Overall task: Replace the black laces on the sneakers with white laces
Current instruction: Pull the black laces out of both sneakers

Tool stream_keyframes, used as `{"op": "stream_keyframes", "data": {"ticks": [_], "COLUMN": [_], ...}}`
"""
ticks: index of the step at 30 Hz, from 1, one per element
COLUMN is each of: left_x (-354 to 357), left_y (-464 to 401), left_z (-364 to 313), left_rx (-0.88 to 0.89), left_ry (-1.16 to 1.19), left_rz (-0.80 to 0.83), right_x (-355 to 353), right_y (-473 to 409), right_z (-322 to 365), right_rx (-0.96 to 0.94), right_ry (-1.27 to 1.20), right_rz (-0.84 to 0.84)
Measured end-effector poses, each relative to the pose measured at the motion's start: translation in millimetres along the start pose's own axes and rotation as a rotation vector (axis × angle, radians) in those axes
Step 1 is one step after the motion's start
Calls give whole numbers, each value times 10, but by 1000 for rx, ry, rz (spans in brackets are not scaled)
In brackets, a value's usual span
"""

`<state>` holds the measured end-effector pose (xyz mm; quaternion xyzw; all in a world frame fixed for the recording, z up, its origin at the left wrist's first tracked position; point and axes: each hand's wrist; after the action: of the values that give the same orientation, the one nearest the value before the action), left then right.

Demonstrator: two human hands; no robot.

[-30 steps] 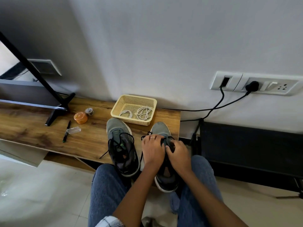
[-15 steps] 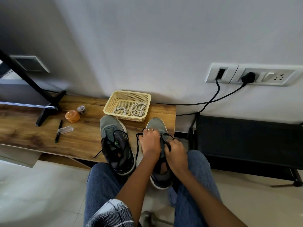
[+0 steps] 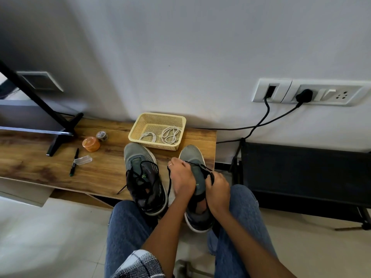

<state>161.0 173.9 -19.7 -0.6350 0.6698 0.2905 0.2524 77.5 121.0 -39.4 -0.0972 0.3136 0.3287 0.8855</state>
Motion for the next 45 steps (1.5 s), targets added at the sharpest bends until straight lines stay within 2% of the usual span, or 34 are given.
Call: {"op": "stream_keyframes", "data": {"ticks": [2, 4, 6, 10, 13, 16, 20, 26, 29, 32, 35, 40, 43, 45], "left_x": [-4, -3, -28, -5, 27, 22, -4, 3, 30, 29, 0, -21, -31, -41], "left_y": [8, 15, 58, 63, 51, 59, 54, 33, 9, 24, 67, 103, 3, -21], "left_z": [-22, -27, -36, 66, 104, 76, 50, 63, 77, 83, 54, 21, 49, 49], "left_rx": [-197, -241, -125, 368, 559, 602, 576, 649, 617, 553, 307, 128, -132, -236], "left_ry": [164, 205, 134, -338, -455, -530, -631, -654, -609, -409, -197, 11, 207, 283], "left_rz": [-16, -11, 7, -40, 20, 1, -9, 8, 30, 96, 125, -13, -162, -182], "right_x": [10, 12, 3, -1, 6, -4, -8, 5, 5, -1, 12, 40, 27, 24], "right_y": [1, 2, 2, -3, -6, 3, 18, 35, 38, 48, 56, 50, 34, 34], "right_z": [14, 15, -8, -48, -56, -64, -75, -78, -77, -66, -42, -52, -88, -96], "right_rx": [9, 2, -25, -68, -79, -94, -97, -96, -96, -90, -104, -65, 27, 29], "right_ry": [5, 23, 47, 52, 67, 85, 90, 88, 78, 67, 36, -1, -10, 7], "right_rz": [0, 2, 10, 23, 34, 44, 53, 39, 30, 21, 26, 14, -7, -9]}}
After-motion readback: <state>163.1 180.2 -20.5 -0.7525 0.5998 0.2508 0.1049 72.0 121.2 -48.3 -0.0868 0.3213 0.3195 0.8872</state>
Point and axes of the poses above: each hand's wrist, its own y-axis away from the middle knuckle, its own x-axis out of the palm, z = x × y, and after that the axes turned 1 degree about -y, right-handed
